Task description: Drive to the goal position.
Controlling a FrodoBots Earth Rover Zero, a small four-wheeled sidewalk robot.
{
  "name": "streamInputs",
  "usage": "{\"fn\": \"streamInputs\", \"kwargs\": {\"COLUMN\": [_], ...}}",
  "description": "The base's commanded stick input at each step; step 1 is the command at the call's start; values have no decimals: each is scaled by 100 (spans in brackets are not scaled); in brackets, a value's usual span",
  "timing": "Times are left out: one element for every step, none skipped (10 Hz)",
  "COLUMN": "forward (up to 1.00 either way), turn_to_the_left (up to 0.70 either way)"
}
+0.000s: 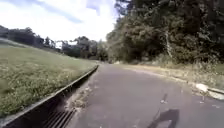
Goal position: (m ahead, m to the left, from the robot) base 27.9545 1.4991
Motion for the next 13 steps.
{"fn": "streamInputs", "kwargs": {"forward": [70,70,70,70,70,70,70,70,70,70,70,70,70], "turn_to_the_left": [3,1,0,0,0,0,0,0,0,0,-6,-12,-14]}}
